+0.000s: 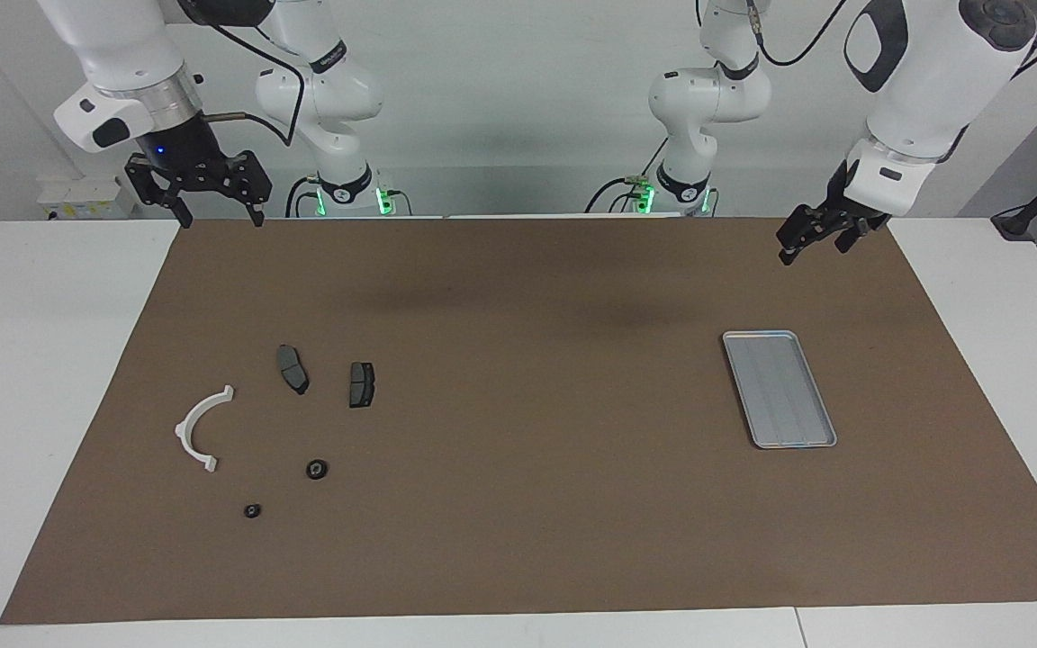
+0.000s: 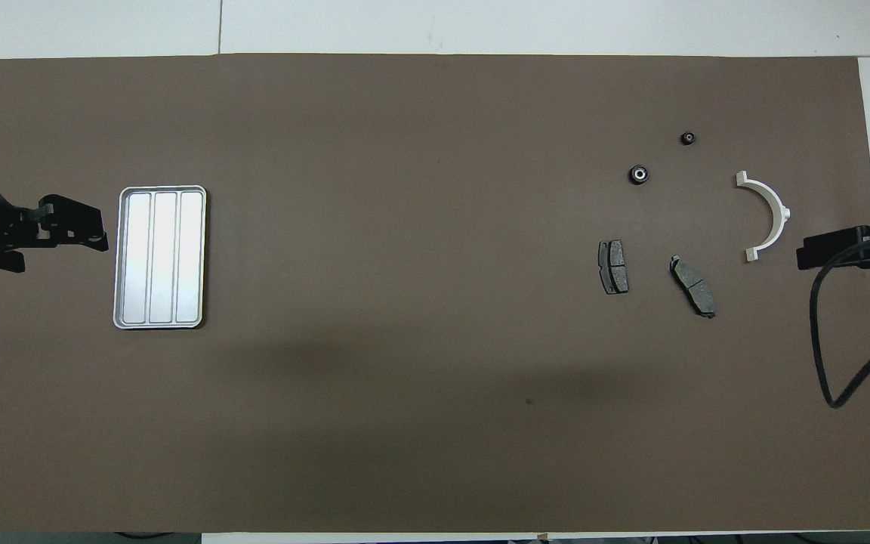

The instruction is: Pick bearing gear from pile to tray

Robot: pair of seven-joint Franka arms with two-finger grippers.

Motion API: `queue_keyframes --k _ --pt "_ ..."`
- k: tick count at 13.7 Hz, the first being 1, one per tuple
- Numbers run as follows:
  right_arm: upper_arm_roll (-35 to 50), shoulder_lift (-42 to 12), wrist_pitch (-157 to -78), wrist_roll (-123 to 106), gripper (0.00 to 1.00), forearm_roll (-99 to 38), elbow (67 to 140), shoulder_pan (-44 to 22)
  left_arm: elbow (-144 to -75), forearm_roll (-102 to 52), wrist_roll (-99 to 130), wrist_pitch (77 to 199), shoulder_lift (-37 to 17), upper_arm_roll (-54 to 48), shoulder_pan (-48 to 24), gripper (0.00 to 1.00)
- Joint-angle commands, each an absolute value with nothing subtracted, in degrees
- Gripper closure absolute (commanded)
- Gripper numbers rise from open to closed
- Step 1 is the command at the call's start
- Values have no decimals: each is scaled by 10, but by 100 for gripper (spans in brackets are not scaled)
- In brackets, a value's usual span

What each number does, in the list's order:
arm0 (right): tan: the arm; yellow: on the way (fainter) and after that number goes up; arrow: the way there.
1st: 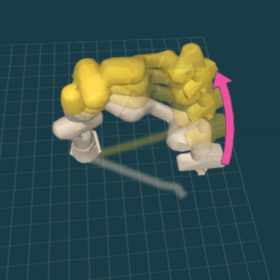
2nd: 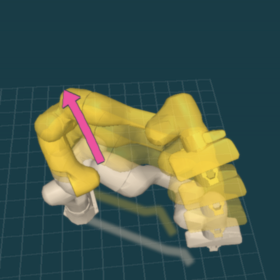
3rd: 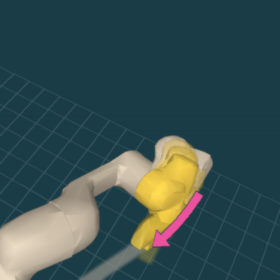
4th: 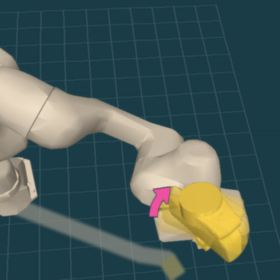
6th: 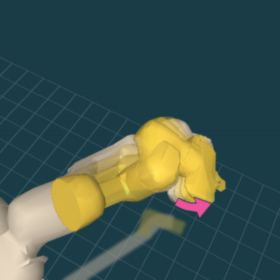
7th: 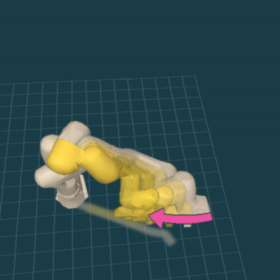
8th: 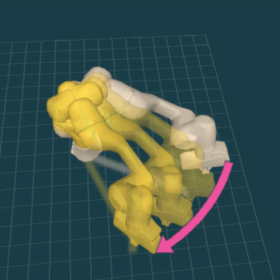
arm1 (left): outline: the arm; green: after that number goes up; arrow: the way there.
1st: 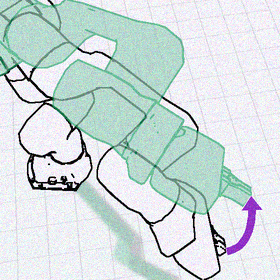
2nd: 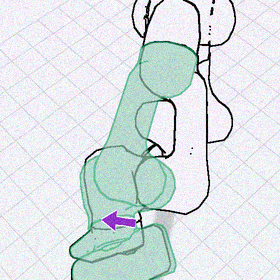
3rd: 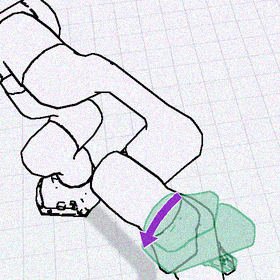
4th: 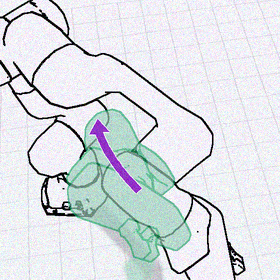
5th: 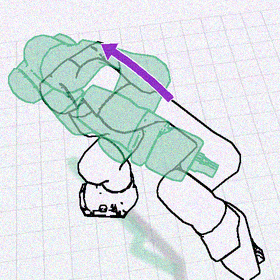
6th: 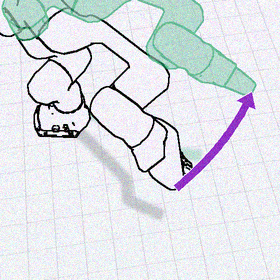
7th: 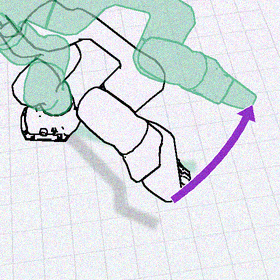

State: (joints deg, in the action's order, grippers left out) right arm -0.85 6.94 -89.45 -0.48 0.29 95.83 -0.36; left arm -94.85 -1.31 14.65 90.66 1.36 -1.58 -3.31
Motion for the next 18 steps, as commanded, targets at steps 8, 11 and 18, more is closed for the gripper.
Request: queue_keyframes --k 8,11,18 --pt "-11 79 -891 -18 0 -9 954 8 -962 -21 146 906 27 -12 -36 0" --pt "-11 79 -891 -15 0 -10 952 9 -962 -21 146 906 27 -12 -36 0" --pt "-10 73 -903 6 0 -11 961 6 -962 -21 146 906 27 -12 -36 0"
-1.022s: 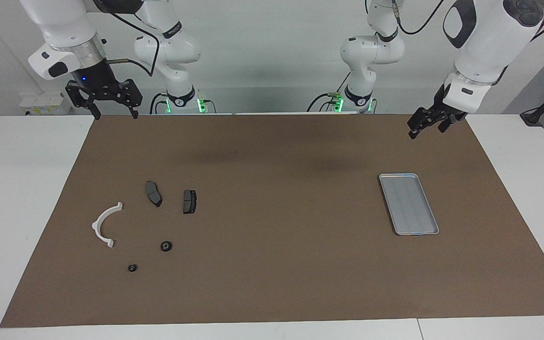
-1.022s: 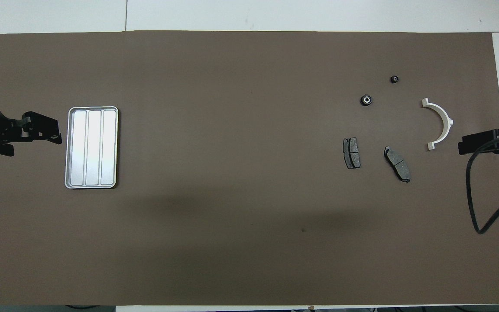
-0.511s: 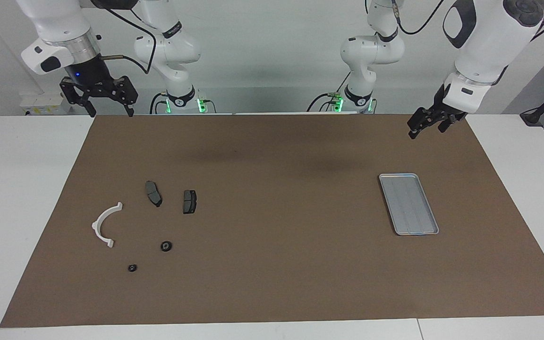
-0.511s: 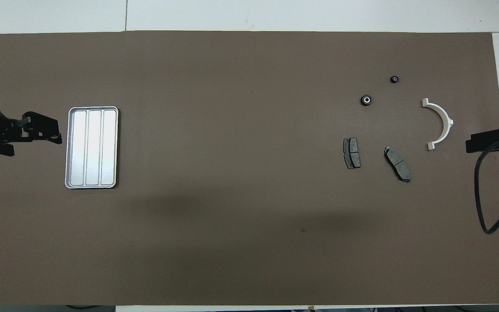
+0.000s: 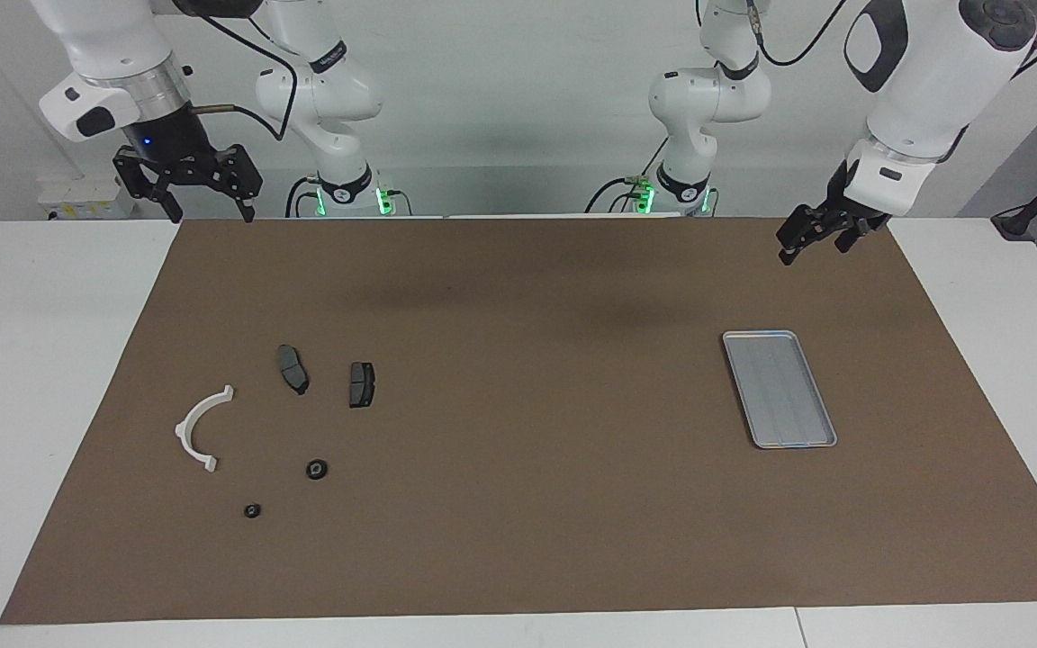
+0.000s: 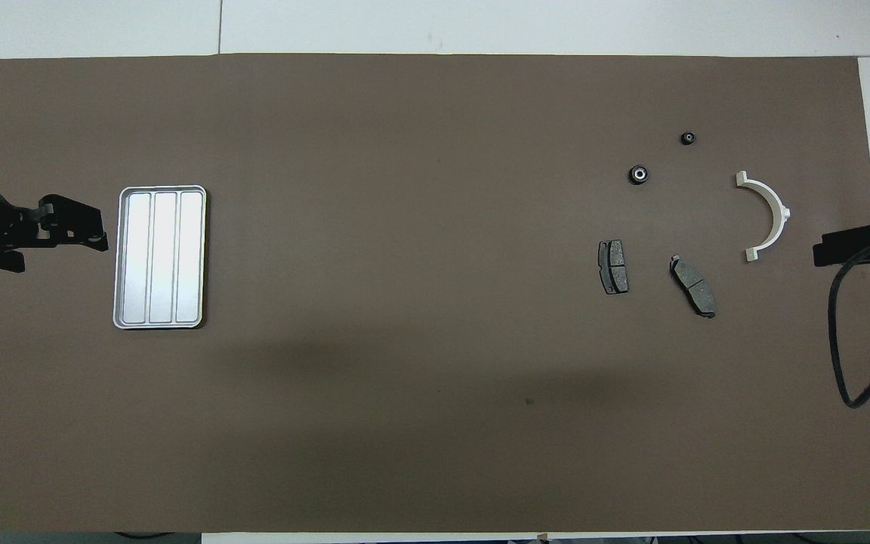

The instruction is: Pick bearing gear from pile to tray

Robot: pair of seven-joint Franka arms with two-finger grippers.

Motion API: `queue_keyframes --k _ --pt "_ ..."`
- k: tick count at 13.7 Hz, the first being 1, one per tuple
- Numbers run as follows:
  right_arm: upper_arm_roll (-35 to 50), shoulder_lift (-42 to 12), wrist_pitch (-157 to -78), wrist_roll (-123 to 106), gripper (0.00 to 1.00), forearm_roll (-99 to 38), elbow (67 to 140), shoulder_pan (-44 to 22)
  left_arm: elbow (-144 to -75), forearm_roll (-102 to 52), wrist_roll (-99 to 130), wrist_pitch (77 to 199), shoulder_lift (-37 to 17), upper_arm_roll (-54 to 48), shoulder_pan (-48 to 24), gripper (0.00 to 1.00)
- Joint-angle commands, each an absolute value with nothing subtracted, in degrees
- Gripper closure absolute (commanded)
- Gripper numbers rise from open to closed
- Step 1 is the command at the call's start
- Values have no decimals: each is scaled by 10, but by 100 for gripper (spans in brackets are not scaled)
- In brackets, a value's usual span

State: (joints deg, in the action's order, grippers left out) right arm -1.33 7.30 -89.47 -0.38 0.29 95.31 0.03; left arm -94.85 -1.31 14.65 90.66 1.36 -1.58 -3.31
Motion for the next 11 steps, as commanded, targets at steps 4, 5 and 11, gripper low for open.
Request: queue_keyframes --k 4,5,11 --pt "-7 48 -966 47 0 -12 1000 -11 -962 -21 146 906 27 -12 -36 0" --pt "-7 36 -986 52 0 -12 1009 -13 -962 -21 146 906 27 -12 -36 0" --pt "-6 -95 -1136 105 0 -11 1027 -52 -962 -21 146 906 27 -12 -36 0"
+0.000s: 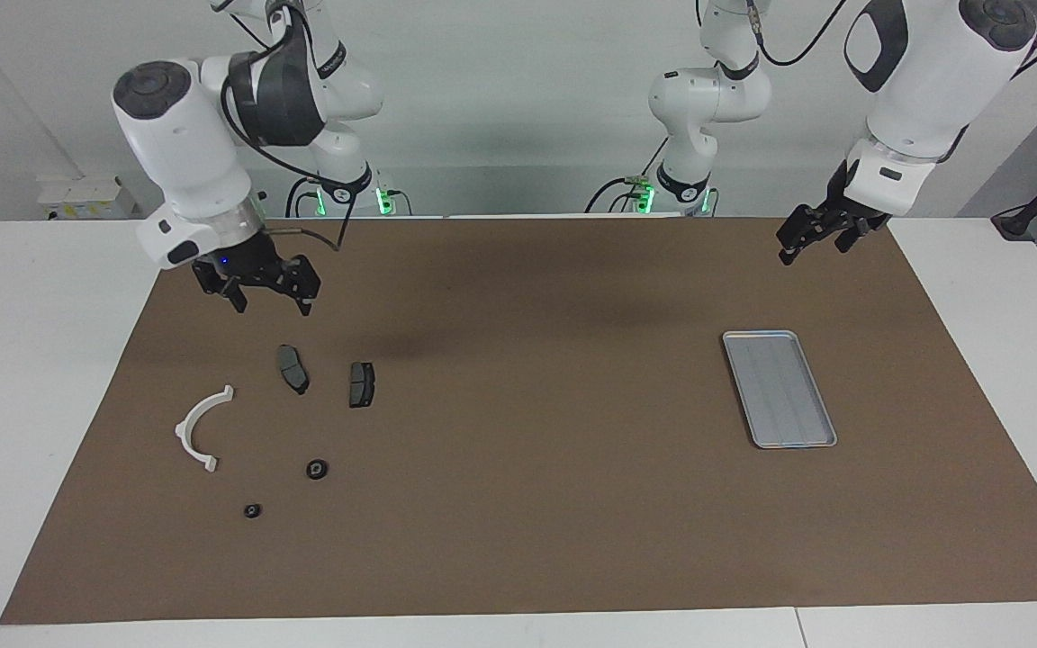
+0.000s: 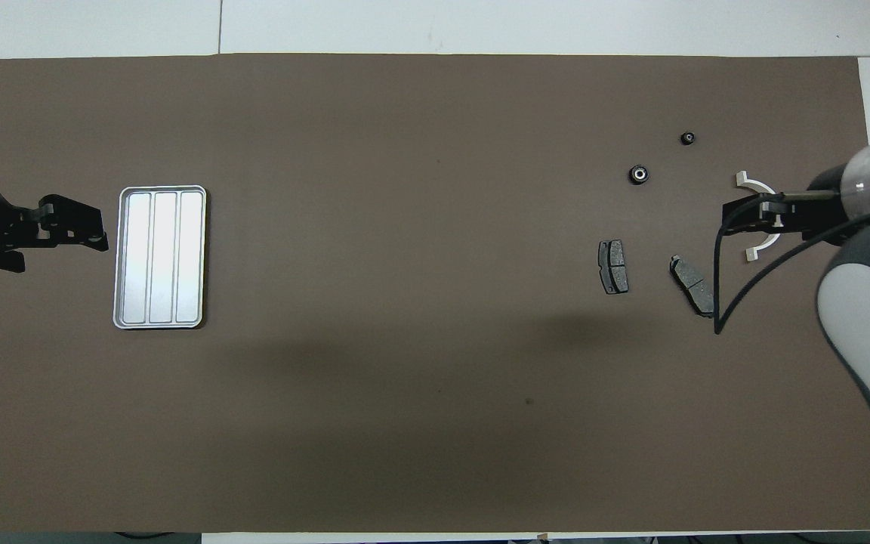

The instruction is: Pick bearing gear from pile to tray

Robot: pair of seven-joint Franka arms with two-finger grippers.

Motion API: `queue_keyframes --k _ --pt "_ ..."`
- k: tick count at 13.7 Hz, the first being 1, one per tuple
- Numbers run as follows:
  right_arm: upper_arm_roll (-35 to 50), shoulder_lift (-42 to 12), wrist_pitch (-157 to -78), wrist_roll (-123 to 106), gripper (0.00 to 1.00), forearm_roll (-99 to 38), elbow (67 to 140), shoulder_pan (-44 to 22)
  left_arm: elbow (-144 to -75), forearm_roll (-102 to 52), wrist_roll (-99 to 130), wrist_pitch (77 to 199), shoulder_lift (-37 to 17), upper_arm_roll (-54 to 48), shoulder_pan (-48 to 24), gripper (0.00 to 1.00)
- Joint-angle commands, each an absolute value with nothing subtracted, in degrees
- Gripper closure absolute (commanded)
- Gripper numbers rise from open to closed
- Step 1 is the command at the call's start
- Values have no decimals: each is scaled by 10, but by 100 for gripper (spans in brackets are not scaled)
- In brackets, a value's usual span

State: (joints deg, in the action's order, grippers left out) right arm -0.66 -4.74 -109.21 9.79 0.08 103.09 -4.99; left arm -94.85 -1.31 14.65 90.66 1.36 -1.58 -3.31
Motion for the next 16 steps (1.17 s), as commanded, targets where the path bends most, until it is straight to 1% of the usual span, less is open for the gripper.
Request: queue_keyframes --k 1,3,7,9,11,13,16 --pt "-6 -119 -1169 103 0 -9 1027 -54 -962 -21 146 906 27 -12 -36 0" --pt "-6 -164 -1212 98 0 -8 1017 -53 -962 -21 146 906 27 -12 -36 0" --pt "-6 -239 -1252 84 0 4 978 -46 -962 -21 146 906 27 -12 -36 0" --pt "-7 -298 -1263 55 0 15 929 -35 -962 -21 146 906 27 -12 -36 0" --pt "-7 -337 -1262 54 0 33 895 -33 -962 -21 146 906 27 -12 -36 0" --pt "-7 -366 -1262 54 0 35 869 -33 -962 -21 146 906 27 -12 -36 0" --pt "-7 -376 -1263 55 0 33 859 -37 -962 -21 146 906 27 -12 -36 0"
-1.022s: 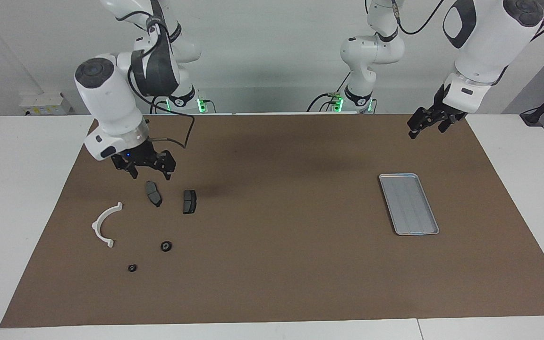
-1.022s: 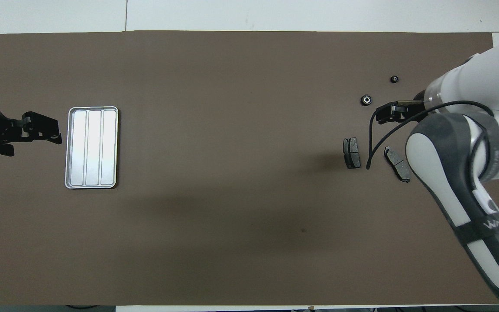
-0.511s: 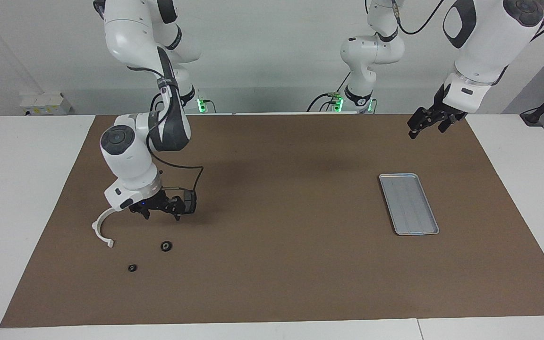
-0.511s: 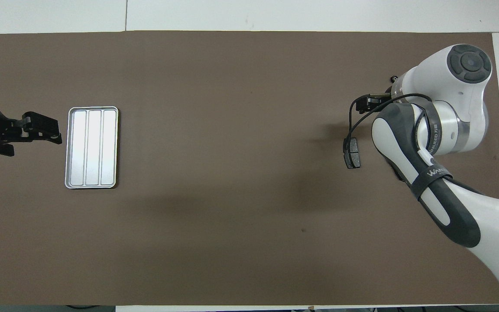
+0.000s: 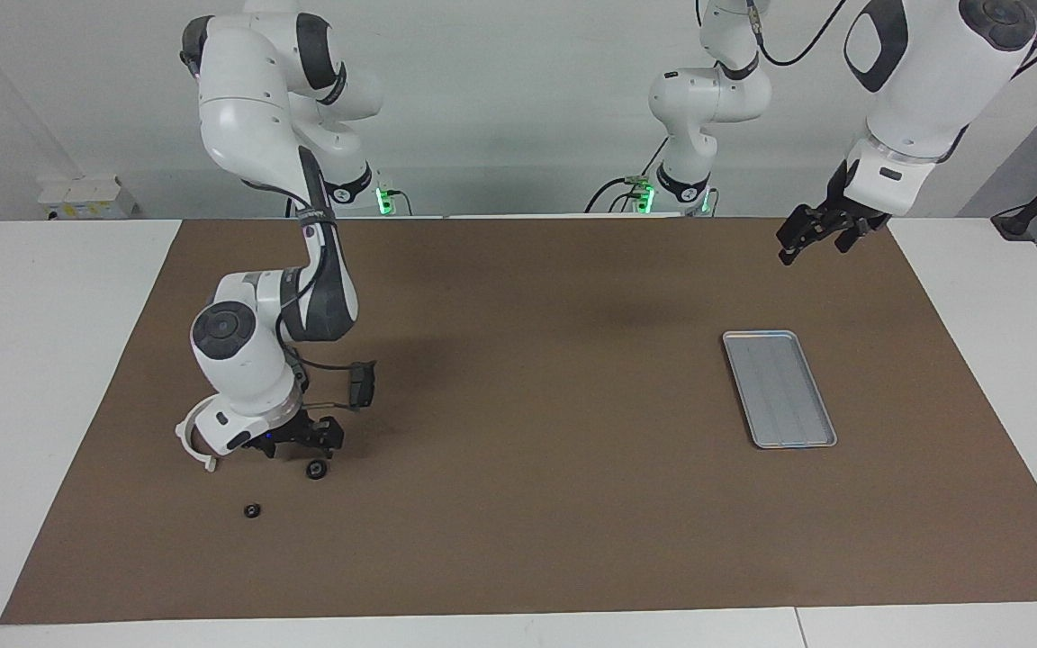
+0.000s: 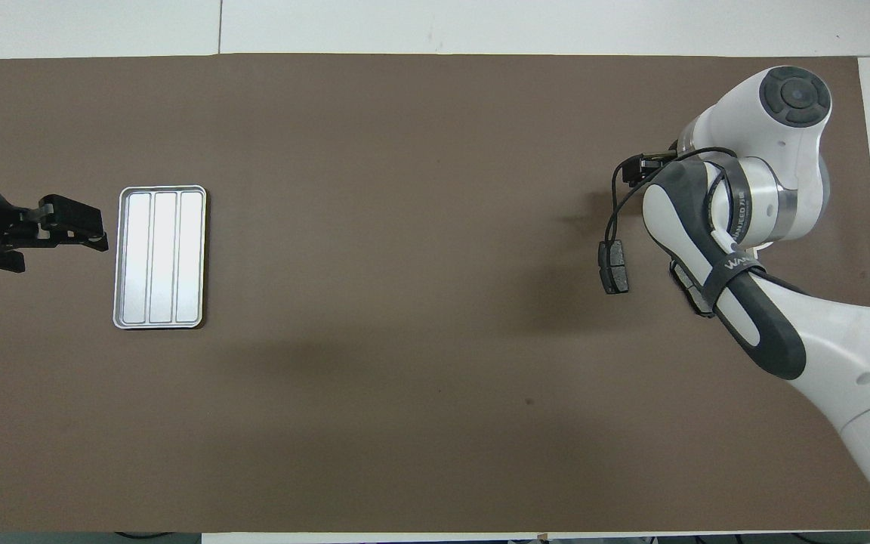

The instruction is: Pick bearing gear from pile to tray

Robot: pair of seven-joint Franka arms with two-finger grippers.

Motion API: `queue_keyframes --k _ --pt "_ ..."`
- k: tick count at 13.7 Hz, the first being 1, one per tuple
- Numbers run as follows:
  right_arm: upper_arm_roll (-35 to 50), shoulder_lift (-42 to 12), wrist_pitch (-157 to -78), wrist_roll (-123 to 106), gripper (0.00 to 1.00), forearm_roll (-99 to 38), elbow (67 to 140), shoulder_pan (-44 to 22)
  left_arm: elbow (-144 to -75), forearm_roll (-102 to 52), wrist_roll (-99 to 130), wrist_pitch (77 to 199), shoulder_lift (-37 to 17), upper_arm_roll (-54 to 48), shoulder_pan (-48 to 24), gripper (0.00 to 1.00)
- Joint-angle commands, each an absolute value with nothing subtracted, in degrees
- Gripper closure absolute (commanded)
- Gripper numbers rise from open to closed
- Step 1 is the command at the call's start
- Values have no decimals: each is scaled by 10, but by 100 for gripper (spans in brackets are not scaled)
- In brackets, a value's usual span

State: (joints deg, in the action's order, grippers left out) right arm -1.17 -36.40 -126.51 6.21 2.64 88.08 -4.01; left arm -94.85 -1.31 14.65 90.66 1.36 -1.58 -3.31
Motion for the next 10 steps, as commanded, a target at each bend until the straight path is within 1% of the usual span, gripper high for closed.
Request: queue_keyframes --k 1,3,4,5,6,10 --pt "-7 -376 -1262 55 0 33 859 -37 -962 -21 146 906 27 -12 -36 0" --pt "-7 -376 -1250 58 2 28 853 -38 -962 -21 146 906 27 -12 -36 0" --pt "-6 -376 -1250 59 4 24 849 -38 -962 -21 146 906 27 -12 -36 0" --pt "-6 -376 -1250 59 10 21 849 -35 -962 -21 146 906 27 -12 -36 0" --pt "-6 -376 -1250 62 12 13 849 -35 -962 -21 146 906 27 -12 -36 0" --pt "-6 -374 -1246 69 12 -1 850 -37 -962 -21 146 906 27 -12 -36 0"
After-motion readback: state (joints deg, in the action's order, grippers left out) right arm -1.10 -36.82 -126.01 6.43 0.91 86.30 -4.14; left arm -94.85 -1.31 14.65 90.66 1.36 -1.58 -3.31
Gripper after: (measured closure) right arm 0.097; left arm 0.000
